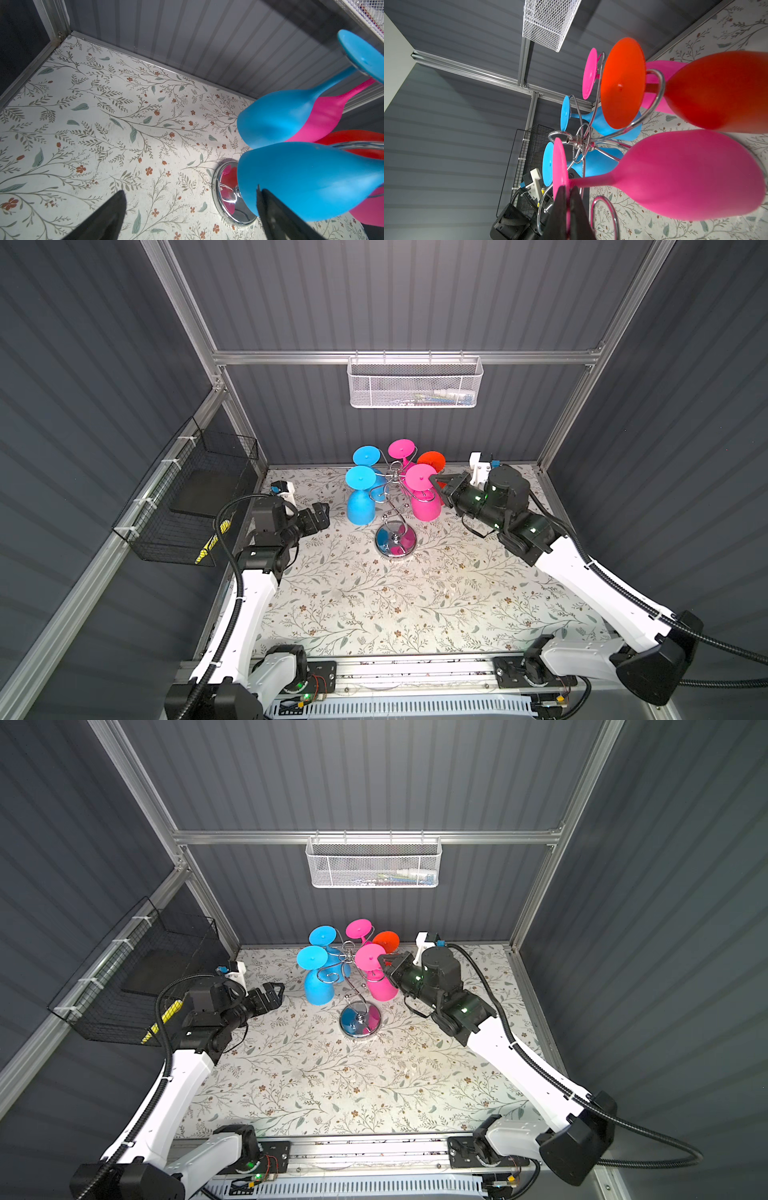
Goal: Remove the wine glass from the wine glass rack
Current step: 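Pull the pink glass off its rack hook with the right gripper, then lift the pink glass up away from the rack with the right gripper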
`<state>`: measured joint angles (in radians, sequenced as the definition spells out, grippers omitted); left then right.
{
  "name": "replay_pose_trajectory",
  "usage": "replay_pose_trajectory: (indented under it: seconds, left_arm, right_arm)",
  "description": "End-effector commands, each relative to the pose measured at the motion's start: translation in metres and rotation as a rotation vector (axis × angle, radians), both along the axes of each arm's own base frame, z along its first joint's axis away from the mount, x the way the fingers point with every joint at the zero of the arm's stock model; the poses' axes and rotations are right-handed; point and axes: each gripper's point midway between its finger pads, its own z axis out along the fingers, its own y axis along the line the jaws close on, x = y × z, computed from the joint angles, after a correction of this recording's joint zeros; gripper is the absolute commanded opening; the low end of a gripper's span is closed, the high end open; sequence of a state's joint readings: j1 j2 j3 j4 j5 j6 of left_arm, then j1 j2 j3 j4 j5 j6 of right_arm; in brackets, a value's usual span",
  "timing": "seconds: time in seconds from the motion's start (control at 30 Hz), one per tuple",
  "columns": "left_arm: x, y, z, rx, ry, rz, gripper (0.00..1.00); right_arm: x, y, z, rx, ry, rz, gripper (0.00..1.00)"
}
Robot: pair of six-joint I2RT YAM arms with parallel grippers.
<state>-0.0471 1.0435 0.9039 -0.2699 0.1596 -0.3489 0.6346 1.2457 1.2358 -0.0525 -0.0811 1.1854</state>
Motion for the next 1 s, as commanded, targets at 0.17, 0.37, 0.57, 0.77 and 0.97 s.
replay_pose_trajectory:
  seconds: [0.17,0.37,0.57,0.77,0.97]
  left_arm:
    - [0.001,-0.006,0.017,-0.015,-0.027,-0.027,1.00]
    - [0.000,-0.005,0.017,-0.009,-0.028,-0.024,1.00]
    - [0.000,-0.005,0.015,-0.011,-0.022,-0.024,1.00]
    - [-0.001,-0.004,0.019,-0.013,-0.025,-0.015,1.00]
    - [-0.003,0.000,0.025,-0.005,-0.021,0.006,1.00]
  right_arm:
    - [-0.010,-0.018,0.013,0.014,-0.043,-0.035,0.00]
    - [-0.021,-0.024,0.012,0.013,-0.041,-0.031,0.00]
    - [-0.038,-0.038,0.020,0.023,-0.059,-0.035,0.00]
    - [-0.048,-0.037,0.019,0.020,-0.049,0.004,0.00]
    - [-0.057,-0.051,0.017,0.007,-0.043,-0.023,0.00]
